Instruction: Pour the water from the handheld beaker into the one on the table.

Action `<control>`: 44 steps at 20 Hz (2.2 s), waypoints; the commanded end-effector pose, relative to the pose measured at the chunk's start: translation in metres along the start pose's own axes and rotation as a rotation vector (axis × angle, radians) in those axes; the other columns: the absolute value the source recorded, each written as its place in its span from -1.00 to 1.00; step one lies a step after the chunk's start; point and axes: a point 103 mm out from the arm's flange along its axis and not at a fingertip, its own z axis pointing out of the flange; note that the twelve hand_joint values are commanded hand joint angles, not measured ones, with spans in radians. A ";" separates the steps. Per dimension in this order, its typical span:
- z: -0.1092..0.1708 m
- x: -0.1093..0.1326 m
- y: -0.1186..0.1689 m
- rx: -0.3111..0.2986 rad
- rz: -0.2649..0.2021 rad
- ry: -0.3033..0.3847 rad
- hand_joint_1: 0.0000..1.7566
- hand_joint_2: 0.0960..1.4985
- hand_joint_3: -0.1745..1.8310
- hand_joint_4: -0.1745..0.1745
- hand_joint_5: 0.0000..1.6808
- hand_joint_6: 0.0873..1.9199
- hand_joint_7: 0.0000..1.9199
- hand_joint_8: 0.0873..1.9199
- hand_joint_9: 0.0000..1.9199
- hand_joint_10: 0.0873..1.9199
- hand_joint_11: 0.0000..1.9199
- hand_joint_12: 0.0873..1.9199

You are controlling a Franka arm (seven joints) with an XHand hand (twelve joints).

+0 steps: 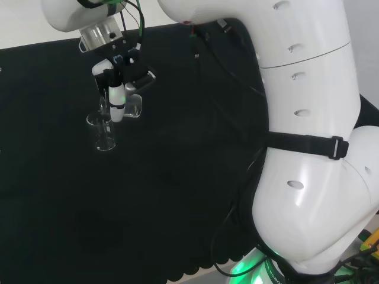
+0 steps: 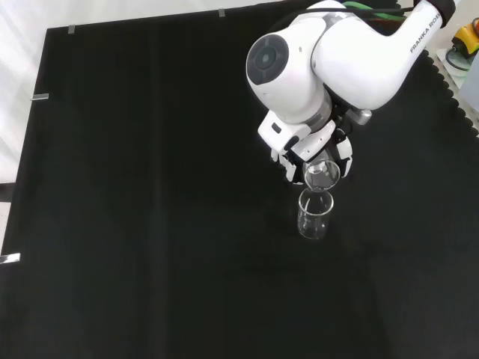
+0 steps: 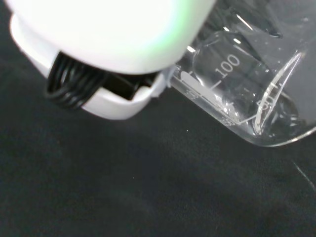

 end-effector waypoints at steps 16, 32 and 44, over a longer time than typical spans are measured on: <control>-0.001 0.004 0.004 0.076 0.021 -0.109 0.65 -0.53 0.19 -1.00 0.43 -0.14 0.48 -0.46 0.40 -0.13 -0.05 -0.13; -0.016 0.016 -0.002 0.095 0.032 -0.153 0.65 -0.53 0.20 -1.00 0.43 -0.14 0.48 -0.45 0.40 -0.13 -0.05 -0.13; -0.024 0.019 -0.009 0.107 0.043 -0.187 0.65 -0.53 0.20 -1.00 0.42 -0.13 0.48 -0.44 0.40 -0.13 -0.05 -0.14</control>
